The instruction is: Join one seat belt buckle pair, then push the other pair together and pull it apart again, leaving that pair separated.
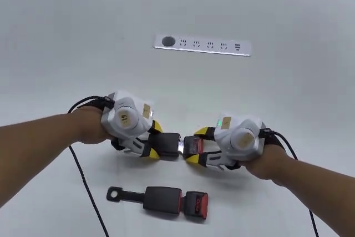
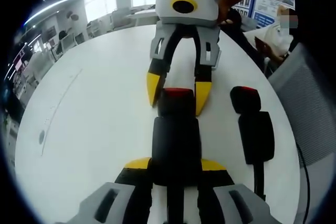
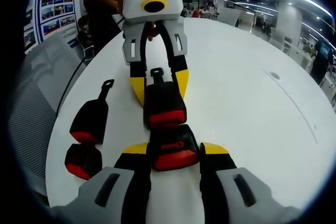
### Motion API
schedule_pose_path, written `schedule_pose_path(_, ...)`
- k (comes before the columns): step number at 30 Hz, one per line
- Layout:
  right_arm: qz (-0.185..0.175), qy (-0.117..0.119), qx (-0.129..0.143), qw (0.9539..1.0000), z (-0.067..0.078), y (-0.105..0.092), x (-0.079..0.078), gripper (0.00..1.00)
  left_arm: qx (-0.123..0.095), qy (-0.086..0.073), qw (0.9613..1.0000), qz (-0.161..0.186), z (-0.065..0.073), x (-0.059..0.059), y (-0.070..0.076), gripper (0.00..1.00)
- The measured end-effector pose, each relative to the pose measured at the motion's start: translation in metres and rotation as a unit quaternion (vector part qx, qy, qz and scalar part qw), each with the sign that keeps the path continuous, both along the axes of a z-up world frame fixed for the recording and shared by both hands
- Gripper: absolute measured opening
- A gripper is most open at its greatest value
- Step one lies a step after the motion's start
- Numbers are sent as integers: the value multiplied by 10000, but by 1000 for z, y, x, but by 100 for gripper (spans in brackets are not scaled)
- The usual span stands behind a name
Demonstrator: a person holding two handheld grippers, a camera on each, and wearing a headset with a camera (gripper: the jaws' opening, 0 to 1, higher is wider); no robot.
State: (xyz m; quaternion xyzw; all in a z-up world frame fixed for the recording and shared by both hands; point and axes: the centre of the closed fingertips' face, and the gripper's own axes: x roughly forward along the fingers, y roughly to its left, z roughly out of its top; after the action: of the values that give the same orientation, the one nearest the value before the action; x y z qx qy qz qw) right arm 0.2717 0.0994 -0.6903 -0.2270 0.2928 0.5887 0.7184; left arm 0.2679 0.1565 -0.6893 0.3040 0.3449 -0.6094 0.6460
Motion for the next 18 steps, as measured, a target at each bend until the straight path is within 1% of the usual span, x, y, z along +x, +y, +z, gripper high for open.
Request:
schedule_pose_path(5, 3, 2, -7, 10000, 2, 0, -1, 35, 5, -2, 10000, -1, 0, -1, 0, 33)
schedule_pose_path(11, 11, 8, -17, 10000, -1, -2, -1, 35, 36, -3, 10000, -3, 0, -1, -1, 33)
schedule_pose_path(18, 41, 6, -64, 10000, -2, -12, -1, 35, 3, -1, 10000, 13, 1, -2, -1, 33)
